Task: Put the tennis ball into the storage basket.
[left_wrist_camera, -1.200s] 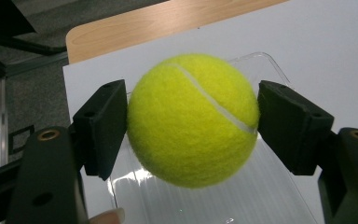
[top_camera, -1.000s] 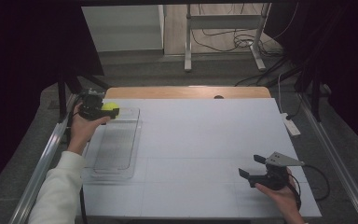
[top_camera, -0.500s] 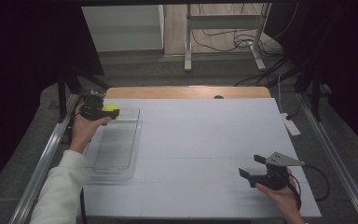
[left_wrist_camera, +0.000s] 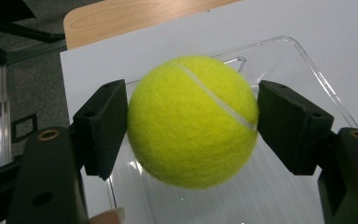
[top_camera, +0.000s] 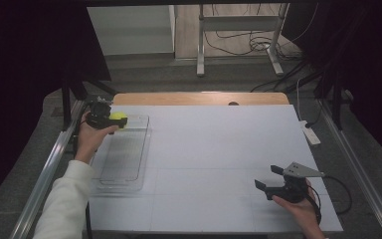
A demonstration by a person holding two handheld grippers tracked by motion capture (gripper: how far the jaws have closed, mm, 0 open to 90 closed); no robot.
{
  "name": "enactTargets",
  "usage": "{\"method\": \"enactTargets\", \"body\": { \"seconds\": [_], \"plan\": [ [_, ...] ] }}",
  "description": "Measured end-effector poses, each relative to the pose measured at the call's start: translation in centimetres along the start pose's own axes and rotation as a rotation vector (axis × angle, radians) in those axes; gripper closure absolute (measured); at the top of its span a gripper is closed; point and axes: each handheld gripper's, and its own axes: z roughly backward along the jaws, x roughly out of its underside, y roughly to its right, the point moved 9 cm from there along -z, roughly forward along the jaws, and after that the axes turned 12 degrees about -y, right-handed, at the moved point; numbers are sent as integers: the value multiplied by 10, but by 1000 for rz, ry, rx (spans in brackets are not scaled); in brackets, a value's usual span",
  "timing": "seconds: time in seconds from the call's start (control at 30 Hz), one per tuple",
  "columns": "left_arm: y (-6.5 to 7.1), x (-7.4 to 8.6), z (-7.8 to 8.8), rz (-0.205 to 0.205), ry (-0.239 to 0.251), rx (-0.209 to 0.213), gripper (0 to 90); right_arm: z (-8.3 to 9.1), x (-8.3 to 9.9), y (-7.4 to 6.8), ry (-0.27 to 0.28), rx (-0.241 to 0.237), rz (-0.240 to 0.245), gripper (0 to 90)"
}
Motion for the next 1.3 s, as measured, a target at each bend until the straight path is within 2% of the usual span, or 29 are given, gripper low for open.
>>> {"method": "enactTargets", "body": {
  "seconds": [0.63, 1.3],
  "plan": [
    [-4, 8, -14, 10, -31, -3, 276, -1, 0, 0, -5, 0, 1, 127],
    [0, 11, -29, 8, -74, -20, 277, 0, 1, 0, -2, 1, 1, 127]
  ]
}}
